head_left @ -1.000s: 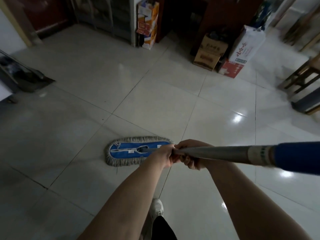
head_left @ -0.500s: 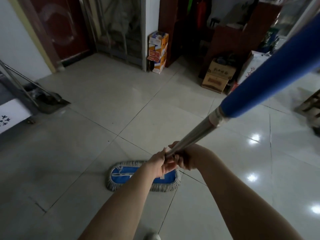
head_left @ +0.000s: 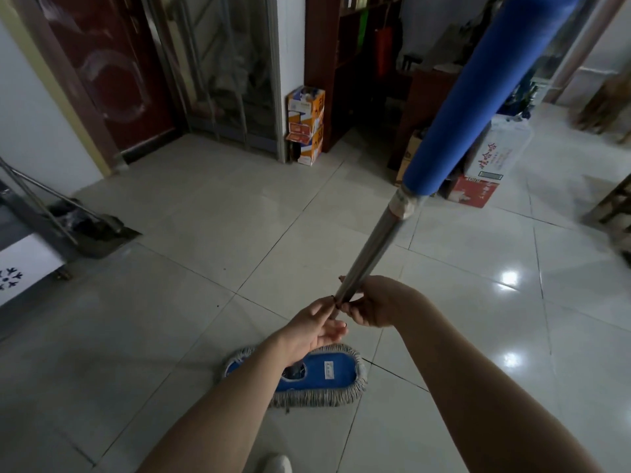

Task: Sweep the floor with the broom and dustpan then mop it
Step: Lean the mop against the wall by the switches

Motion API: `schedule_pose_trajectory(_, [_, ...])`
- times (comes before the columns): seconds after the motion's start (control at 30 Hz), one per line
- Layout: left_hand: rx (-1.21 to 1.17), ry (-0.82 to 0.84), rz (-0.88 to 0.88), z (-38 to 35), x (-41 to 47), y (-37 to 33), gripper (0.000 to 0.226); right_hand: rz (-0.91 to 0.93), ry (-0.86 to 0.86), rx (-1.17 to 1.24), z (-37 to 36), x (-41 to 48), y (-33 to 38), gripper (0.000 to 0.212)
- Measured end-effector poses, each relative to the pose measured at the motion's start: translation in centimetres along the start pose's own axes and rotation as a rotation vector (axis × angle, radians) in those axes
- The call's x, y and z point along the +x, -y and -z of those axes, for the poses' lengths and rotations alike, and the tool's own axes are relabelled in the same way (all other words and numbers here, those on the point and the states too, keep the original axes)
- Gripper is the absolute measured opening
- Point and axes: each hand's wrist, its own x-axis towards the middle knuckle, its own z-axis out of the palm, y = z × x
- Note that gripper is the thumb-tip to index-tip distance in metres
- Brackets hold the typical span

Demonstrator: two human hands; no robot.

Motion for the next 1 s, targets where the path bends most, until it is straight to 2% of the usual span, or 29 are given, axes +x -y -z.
schedule_pose_trajectory(0.23, [0.087, 0.063, -0.061, 1.3, 1.0, -2.9, 0.058, 0.080, -0.013, 0.002, 0.0, 0.4, 2.5, 0.025])
schedule_pose_trajectory(0.33, [0.202, 0.058, -0.090, 1.4, 1.7, -3.8, 0.056, 0.133, -0.026, -0.014, 0.0, 0.4, 3.1, 0.029])
schedule_pose_trajectory(0.47, [0.522, -0.110, -0.120, 1.0, 3.0, -5.0, 0.031, 0.193, -0.073, -0.124, 0.0, 0.3, 3.7, 0.039])
schedule_pose_trajectory(0.53, [0.795, -0.163, -0.185, 1.0, 3.6, -5.7, 0.030, 0.231, -0.098, -0.207, 0.0, 0.1, 4.0, 0.045])
schedule_pose_trajectory(0.6, [0.950, -0.186, -0.260, 1.1, 4.0, -6.5, 0.029, 0.288, -0.101, -0.260, 0.2, -0.1, 4.2, 0.052])
schedule_pose_trajectory(0.7, [0.925, -0.153, -0.289, 1.6, 4.4, -7.1, 0.033, 0.406, -0.064, -0.331, 0.7, -0.8, 4.6, 0.063])
schedule_pose_trajectory(0.83, [0.944, -0.125, -0.229, 2.3, 4.2, -8.0, 0.037, 0.586, 0.015, -0.354, 0.9, -1.6, 5.1, 0.076])
schedule_pose_trajectory(0.9, [0.939, -0.148, -0.231, 2.7, 4.2, -8.6, 0.036, 0.678, 0.014, -0.398, 0.4, -2.0, 5.6, 0.073])
schedule_pose_trajectory(1.0, [0.919, -0.178, -0.250, 3.1, 4.2, -9.2, 0.036, 0.791, -0.050, -0.517, -1.2, -2.0, 6.7, 0.057])
